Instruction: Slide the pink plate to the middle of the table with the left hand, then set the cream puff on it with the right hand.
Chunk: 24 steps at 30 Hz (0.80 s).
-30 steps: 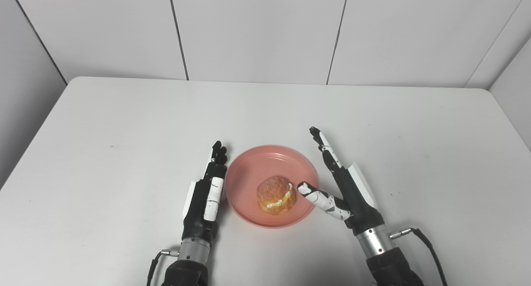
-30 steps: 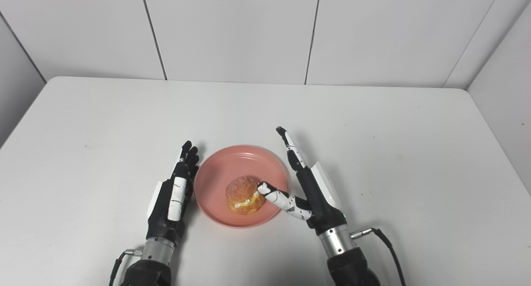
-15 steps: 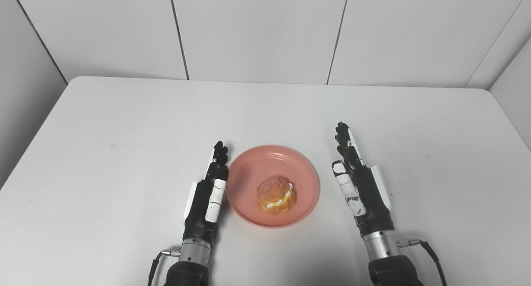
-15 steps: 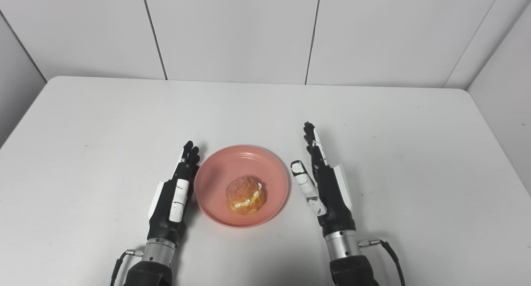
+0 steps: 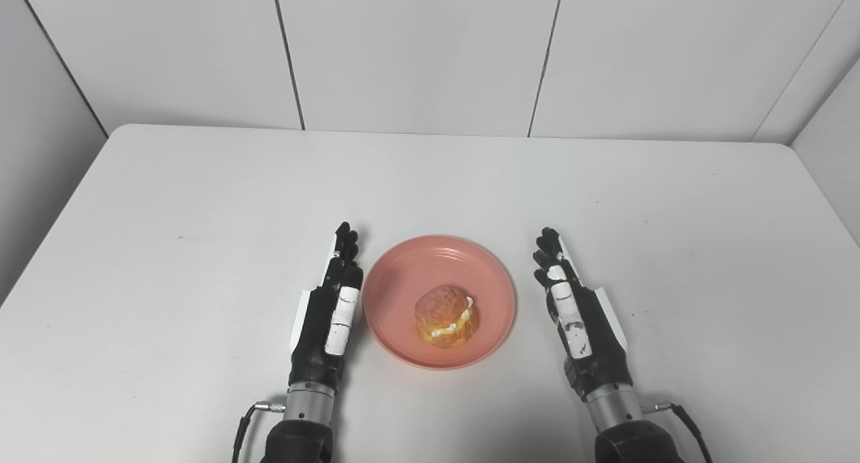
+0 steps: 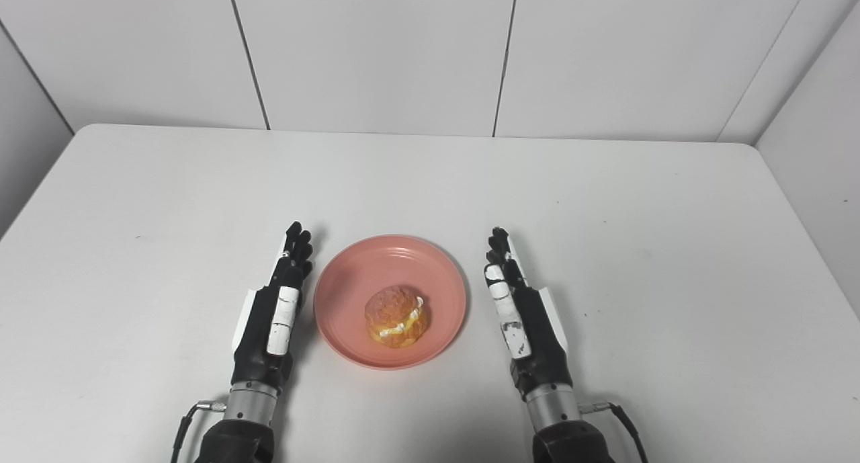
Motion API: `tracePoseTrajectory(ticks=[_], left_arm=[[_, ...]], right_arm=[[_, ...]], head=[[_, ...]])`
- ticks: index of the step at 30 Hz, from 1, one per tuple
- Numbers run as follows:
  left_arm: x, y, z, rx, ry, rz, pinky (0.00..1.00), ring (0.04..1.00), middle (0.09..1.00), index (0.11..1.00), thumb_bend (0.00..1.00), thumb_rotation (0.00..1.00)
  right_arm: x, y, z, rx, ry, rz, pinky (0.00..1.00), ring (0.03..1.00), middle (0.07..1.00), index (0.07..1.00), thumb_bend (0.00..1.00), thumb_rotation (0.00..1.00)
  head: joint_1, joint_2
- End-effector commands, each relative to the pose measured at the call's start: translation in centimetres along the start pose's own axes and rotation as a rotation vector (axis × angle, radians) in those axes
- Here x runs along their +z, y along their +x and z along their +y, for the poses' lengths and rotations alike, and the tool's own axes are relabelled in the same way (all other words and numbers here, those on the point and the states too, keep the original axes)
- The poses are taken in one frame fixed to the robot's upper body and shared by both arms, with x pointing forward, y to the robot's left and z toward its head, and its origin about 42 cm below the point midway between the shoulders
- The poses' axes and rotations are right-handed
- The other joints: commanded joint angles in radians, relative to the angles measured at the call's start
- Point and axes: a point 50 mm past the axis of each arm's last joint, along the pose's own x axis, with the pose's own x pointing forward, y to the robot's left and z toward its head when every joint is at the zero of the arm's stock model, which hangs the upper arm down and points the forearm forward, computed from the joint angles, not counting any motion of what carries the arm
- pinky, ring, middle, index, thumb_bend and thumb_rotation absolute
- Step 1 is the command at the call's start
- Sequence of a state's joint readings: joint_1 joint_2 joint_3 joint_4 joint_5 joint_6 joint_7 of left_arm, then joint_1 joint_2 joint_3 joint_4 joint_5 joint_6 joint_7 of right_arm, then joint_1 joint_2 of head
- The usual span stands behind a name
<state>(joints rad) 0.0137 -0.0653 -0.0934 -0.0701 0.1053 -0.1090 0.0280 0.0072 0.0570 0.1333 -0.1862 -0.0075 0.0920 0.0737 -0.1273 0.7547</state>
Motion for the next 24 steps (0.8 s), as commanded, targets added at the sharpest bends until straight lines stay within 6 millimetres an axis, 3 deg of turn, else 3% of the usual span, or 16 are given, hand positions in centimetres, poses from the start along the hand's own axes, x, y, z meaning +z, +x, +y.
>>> tracePoseTrajectory(ticks=[1, 9, 24], left_arm=[[0.76, 0.58, -0.01, 0.002, 0.014, -0.065, 1.0, 1.0, 1.0, 1.0, 0.78, 1.0], [0.69, 0.69, 0.28, 0.009, 0.041, -0.06, 1.0, 1.0, 1.0, 1.0, 0.8, 1.0], [0.98, 0.65, 0.32, -0.005, 0.046, 0.01, 1.0, 1.0, 1.0, 1.0, 0.77, 1.0]], right_arm=[[0.58, 0.15, 0.67, 0.013, 0.041, -0.013, 1.0, 1.0, 1.0, 1.0, 0.61, 1.0], [-0.11, -0.44, 1.37, 0.013, 0.042, 0.01, 1.0, 1.0, 1.0, 1.0, 0.62, 1.0], [0.28, 0.39, 0.89, -0.017, 0.035, -0.026, 1.0, 1.0, 1.0, 1.0, 0.6, 0.98]], head=[[0.001, 0.004], [-0.001, 0.006], [-0.004, 0.008]])
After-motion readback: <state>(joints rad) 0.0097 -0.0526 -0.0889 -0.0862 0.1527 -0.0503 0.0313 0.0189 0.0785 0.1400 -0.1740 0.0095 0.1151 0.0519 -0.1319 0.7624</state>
